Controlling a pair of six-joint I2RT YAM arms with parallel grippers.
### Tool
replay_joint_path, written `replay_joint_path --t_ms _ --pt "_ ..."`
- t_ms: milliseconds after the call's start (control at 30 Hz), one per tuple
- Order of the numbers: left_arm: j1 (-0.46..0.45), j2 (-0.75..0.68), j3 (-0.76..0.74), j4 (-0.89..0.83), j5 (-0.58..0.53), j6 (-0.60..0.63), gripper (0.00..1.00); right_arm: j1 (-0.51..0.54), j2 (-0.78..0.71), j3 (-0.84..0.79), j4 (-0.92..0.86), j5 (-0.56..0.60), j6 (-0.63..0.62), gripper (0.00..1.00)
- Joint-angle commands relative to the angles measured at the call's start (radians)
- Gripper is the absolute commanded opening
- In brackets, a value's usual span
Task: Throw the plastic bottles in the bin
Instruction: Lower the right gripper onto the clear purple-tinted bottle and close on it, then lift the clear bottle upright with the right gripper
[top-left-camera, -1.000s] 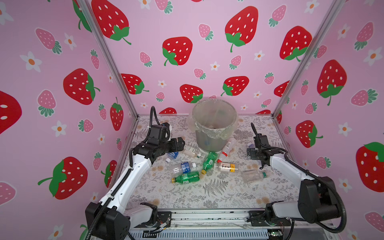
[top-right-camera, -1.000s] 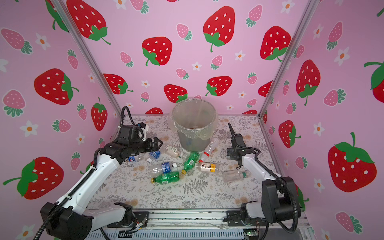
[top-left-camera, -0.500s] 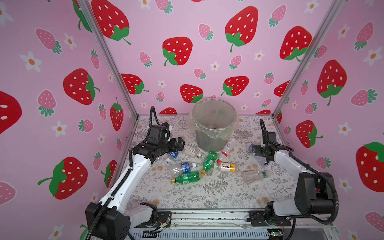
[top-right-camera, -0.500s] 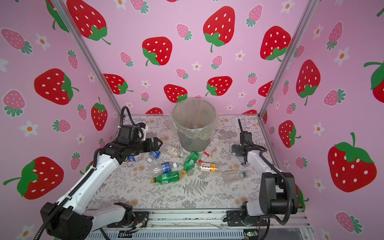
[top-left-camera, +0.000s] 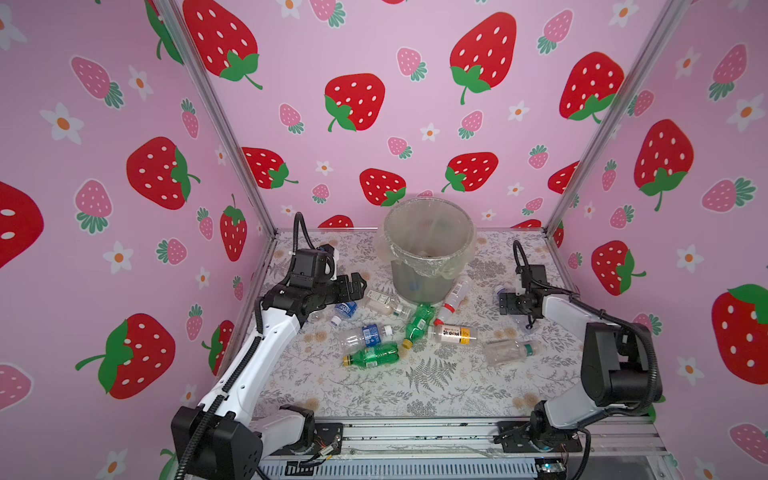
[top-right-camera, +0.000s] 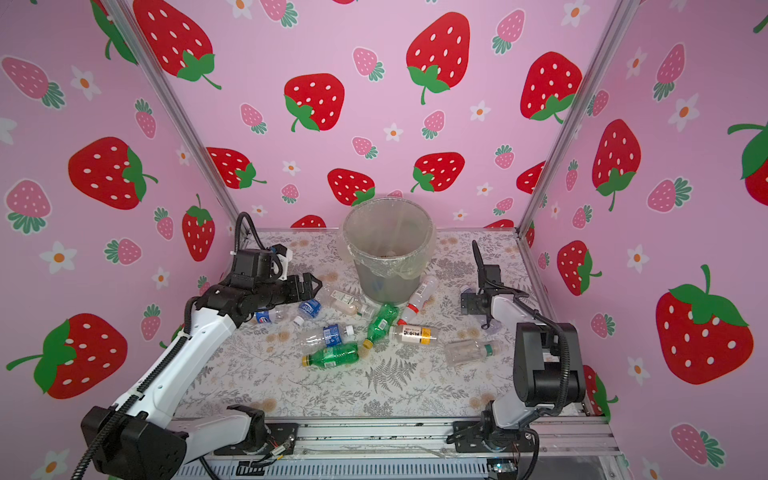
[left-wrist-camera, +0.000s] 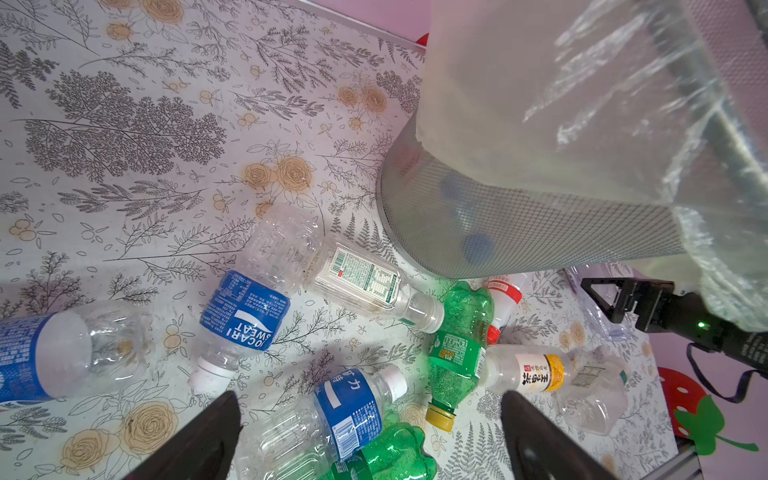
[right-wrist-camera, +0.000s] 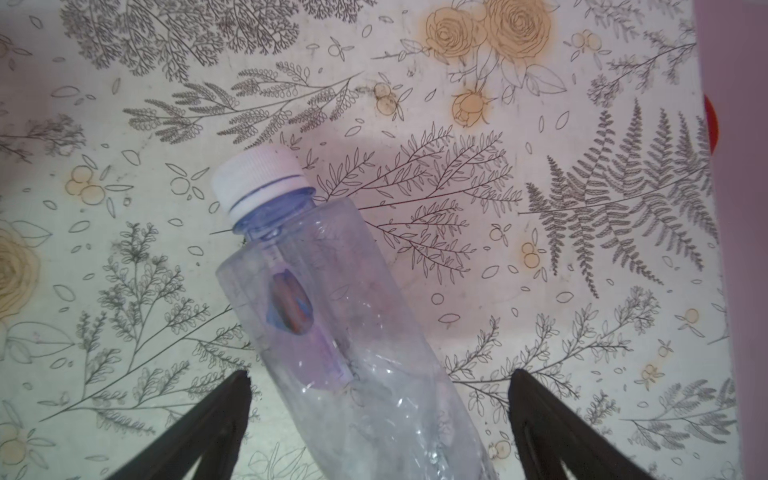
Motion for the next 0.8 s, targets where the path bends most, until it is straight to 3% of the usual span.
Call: replay_joint_path --t_ms 0,700,767 --pt "0.015 -0.003 0.0 0.006 0.03 -0.01 0.99 -0.006 0.014 0.001 0.008 -0.019 -0.022 0.95" --pt "0.055 0.007 -0.007 0.02 0.08 -0.034 0.99 -0.007 0.045 -0.042 0.045 -0.034 -0.004 0.69" --pt "0.055 0.007 -0.007 0.019 0.081 -0.034 0.99 -0.006 0.048 -0.042 0.046 -0.039 -0.005 0.61"
